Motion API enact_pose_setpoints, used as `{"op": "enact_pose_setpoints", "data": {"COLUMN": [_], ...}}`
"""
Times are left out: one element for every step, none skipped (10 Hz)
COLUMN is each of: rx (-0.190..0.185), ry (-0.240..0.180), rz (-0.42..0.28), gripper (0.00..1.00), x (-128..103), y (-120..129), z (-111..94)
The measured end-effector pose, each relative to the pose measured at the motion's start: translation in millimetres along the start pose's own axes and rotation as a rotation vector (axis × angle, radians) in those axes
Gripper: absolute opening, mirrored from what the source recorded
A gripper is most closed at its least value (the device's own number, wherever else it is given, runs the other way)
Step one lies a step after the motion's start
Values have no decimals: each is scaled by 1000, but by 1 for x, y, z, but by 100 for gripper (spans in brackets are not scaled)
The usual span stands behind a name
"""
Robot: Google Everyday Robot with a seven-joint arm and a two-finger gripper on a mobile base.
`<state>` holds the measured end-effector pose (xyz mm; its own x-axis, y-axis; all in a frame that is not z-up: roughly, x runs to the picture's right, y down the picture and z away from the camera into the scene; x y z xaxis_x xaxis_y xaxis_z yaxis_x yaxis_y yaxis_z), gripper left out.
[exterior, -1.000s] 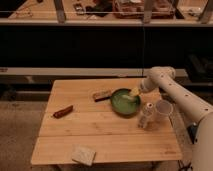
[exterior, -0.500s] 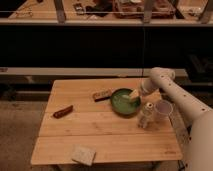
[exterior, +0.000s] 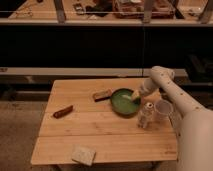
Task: Drag the ceramic bowl in a circle
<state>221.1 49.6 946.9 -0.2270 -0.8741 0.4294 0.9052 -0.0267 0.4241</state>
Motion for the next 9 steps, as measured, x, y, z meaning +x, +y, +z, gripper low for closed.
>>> {"op": "enact_pose_setpoints", "data": {"rx": [5, 6, 3, 1, 1, 3, 9, 20, 42], "ry": [0, -2, -12, -19, -26, -29, -28, -21, -20], "rz": [0, -2, -6, -7, -9, -11, -15, -19, -30], "gripper": [32, 29, 18, 13, 10, 10, 10, 10, 10], "x": [2, 4, 5, 5, 5, 6, 10, 13, 15], "y": [1, 2, 4, 4, 5, 4, 1, -4, -11], "z": [-2, -3, -2, -1, 0, -1, -4, -8, -13]}}
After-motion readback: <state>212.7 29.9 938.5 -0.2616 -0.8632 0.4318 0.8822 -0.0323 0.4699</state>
